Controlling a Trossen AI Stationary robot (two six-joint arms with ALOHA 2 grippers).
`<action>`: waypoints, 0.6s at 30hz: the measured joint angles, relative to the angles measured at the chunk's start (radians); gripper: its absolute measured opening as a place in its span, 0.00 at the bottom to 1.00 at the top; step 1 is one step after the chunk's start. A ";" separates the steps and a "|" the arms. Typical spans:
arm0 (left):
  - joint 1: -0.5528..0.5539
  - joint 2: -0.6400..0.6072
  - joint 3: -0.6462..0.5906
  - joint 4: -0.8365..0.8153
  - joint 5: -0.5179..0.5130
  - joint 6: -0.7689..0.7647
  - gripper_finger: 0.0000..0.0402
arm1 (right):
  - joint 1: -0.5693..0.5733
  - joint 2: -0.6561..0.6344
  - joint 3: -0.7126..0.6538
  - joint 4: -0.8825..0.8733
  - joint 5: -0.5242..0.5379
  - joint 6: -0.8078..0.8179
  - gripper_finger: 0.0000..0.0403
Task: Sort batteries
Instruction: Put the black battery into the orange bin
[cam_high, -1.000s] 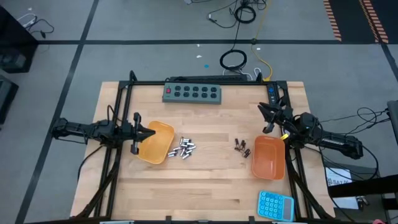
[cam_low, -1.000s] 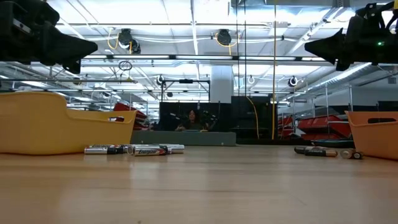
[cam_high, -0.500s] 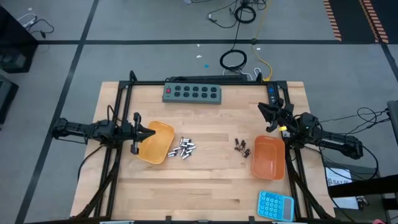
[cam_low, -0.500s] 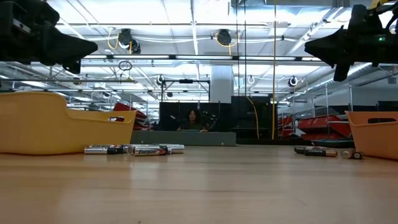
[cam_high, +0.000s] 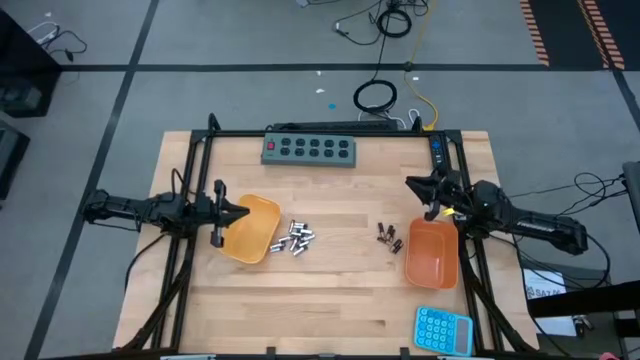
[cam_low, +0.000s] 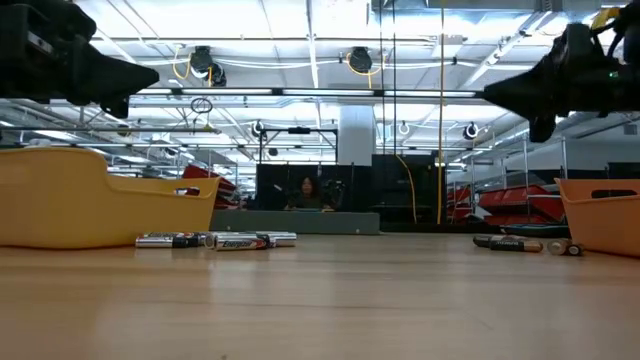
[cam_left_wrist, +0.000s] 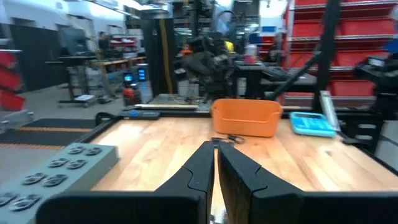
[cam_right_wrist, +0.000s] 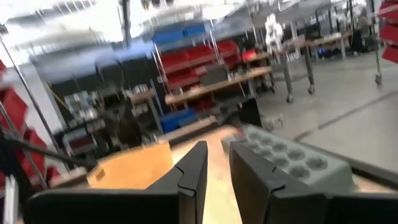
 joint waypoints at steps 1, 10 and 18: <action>0.000 0.000 0.000 0.002 -0.015 0.000 0.08 | 0.000 0.009 0.000 -0.018 0.001 -0.011 0.15; 0.000 0.000 0.000 0.035 -0.126 -0.001 0.08 | 0.000 0.069 0.000 0.005 0.040 -0.078 0.15; 0.000 0.000 0.000 0.046 -0.247 -0.070 0.08 | 0.000 0.072 0.000 0.010 0.040 -0.068 0.15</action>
